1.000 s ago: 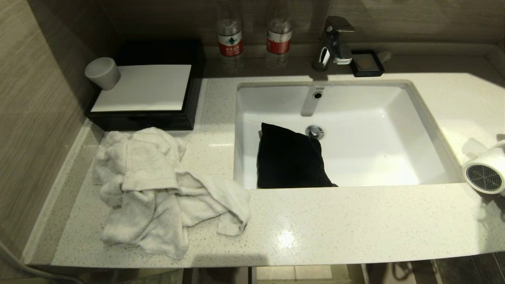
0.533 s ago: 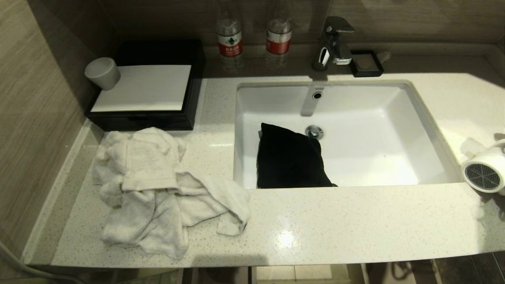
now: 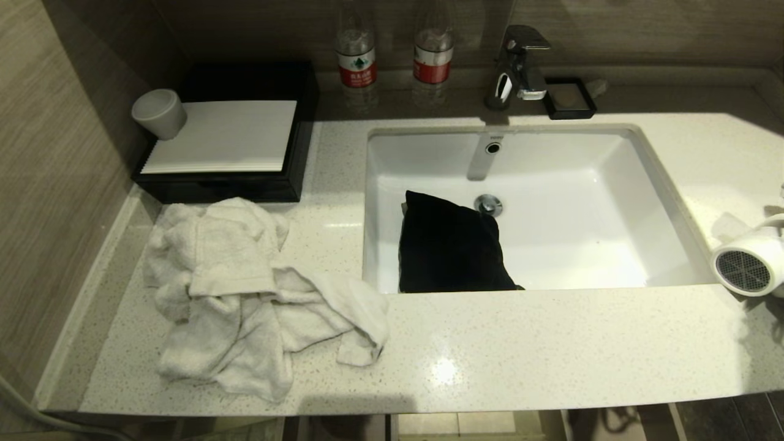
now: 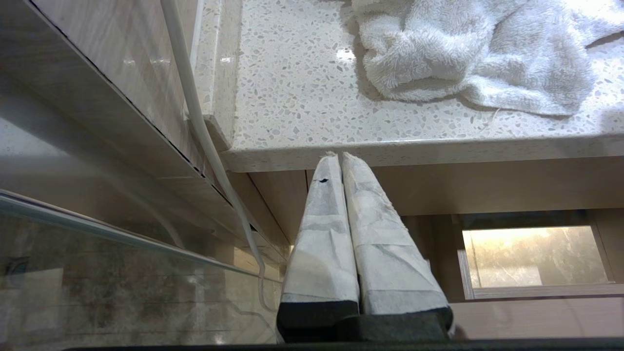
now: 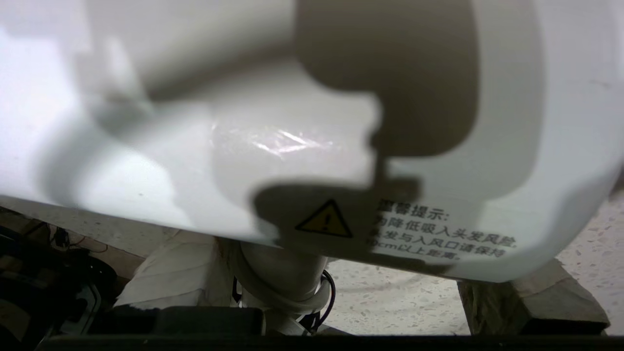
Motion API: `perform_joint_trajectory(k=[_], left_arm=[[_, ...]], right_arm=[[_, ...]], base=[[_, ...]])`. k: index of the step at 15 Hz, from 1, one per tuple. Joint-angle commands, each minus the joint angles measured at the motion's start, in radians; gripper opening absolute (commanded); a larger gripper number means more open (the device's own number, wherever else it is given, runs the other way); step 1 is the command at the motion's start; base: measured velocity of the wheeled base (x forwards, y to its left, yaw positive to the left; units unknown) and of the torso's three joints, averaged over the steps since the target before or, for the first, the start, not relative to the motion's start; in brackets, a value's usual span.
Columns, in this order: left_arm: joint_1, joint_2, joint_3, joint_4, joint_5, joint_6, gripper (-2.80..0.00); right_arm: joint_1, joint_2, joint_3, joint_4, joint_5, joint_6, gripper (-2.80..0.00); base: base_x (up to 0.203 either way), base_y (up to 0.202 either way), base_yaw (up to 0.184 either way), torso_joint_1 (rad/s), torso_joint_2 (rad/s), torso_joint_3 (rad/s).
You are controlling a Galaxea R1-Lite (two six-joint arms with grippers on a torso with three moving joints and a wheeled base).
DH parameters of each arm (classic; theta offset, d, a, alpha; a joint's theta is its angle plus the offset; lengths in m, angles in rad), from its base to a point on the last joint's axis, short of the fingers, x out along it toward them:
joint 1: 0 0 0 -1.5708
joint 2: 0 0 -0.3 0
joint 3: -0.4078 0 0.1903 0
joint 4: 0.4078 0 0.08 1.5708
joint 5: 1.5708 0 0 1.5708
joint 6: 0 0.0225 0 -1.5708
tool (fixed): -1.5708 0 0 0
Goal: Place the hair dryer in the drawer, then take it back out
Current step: Pick up the hairdryer
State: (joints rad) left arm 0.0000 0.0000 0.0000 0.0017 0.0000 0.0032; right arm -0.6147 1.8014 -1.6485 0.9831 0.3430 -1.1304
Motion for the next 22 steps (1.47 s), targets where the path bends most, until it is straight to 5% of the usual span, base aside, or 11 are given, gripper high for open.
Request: perform_joint_trajectory(k=[1, 19, 20, 22], left_arm=[[0.000, 0.000, 0.002, 0.000, 0.000, 0.000, -2.80], [0.000, 0.000, 0.000, 0.000, 0.000, 0.000, -2.80], [0.000, 0.000, 0.000, 0.000, 0.000, 0.001, -2.80], [0.000, 0.000, 0.000, 0.000, 0.000, 0.000, -2.80]], right_arm=[[0.000, -0.017, -0.002, -0.004, 0.002, -0.006, -2.80], [0.001, -0.027, 0.070, -0.107, 0.004, -0.011, -2.80], [0.001, -0.027, 0.072, -0.107, 0.004, -0.012, 0.00], [0.001, -0.027, 0.071, -0.107, 0.002, -0.012, 0.00]], base=[[0.000, 0.000, 0.000, 0.000, 0.00, 0.000], [0.000, 0.000, 0.000, 0.000, 0.00, 0.000], [0.000, 0.000, 0.000, 0.000, 0.00, 0.000], [0.000, 0.000, 0.000, 0.000, 0.00, 0.000]])
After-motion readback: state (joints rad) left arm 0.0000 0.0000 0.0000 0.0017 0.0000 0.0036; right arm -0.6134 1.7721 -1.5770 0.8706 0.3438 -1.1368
